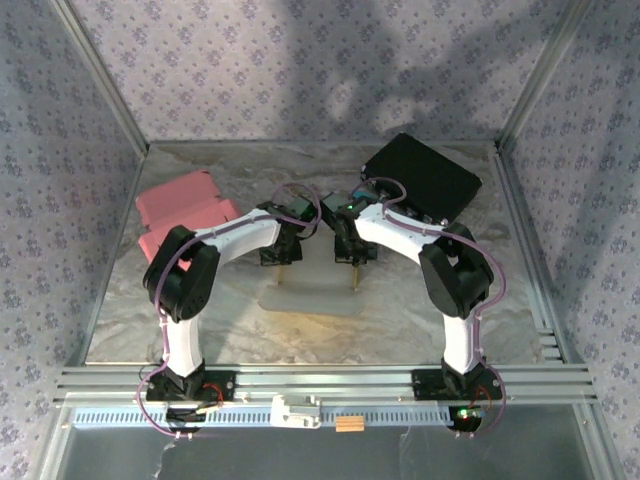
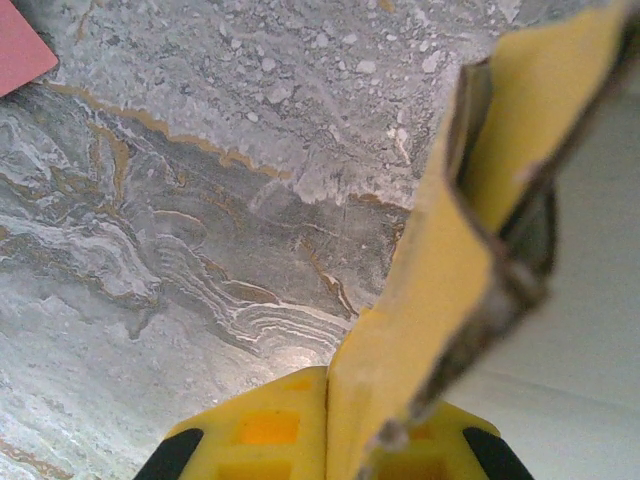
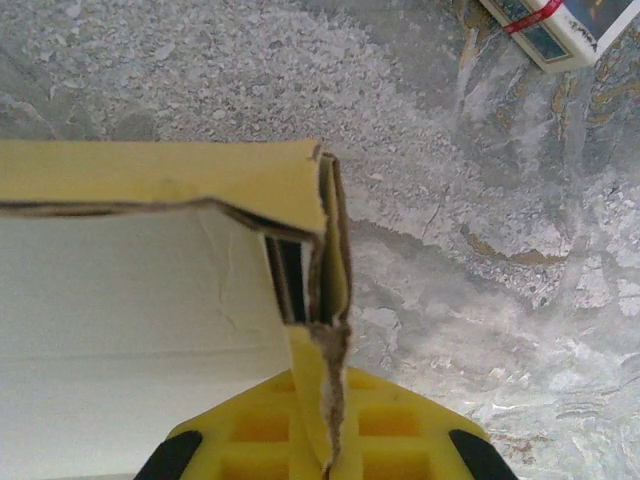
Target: Fold the paper box
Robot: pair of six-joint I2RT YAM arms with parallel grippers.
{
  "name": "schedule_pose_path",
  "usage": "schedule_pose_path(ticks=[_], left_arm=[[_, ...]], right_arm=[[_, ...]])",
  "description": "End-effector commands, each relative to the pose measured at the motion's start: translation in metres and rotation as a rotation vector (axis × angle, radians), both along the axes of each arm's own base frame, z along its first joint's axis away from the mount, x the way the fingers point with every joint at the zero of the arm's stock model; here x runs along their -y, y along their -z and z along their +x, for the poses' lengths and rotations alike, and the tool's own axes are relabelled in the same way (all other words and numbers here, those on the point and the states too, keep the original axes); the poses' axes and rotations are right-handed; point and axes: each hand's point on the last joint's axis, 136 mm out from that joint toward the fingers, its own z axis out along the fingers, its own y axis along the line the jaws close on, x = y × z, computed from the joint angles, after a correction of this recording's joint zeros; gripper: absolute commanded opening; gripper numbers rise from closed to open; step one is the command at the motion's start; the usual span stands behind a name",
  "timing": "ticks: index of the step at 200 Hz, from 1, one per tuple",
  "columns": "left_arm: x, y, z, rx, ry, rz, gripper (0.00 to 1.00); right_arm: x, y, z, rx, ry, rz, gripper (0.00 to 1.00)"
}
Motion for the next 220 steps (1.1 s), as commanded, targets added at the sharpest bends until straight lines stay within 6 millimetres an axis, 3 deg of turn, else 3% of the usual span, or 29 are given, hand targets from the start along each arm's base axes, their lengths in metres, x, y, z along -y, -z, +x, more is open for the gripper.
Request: schedule_pose_path(ticks=[1,23,47,71,97,116,185,220], left_arm=[[-0.004,0.002,-0.013,0.043,0.074,0.19,0.04],[0.007,-0.015,-0.006,0.088,0.101,0.131,0.29],[0.016,-0.035,0.0,0.137,0.126,0.072,0.41],[0.021,-0.05,0.005,0.181,0.143,0.027,0.45],[0.022,-0.051,0.007,0.182,0.163,-0.009,0.46],[0.034,-0.05,0.005,0.184,0.217,-0.092,0.37],[0.02,-0.039,-0.01,0.085,0.26,-0.054,0.38],[0.019,-0.045,-0.013,0.106,0.258,-0.082,0.43]], right_arm=[[-0.001,0.006,-0.003,0.015,-0.021,-0.089,0.0],[0.0,0.003,-0.002,0.027,-0.023,-0.089,0.0],[0.001,0.002,-0.002,0.031,-0.027,-0.093,0.0],[0.001,0.002,-0.001,0.033,-0.029,-0.096,0.0],[0.001,0.002,-0.002,0.028,-0.028,-0.097,0.0],[0.002,0.003,-0.002,0.024,-0.028,-0.1,0.0],[0.007,0.001,0.002,0.02,-0.024,-0.103,0.0],[0.007,0.001,0.002,0.014,-0.034,-0.104,0.0]])
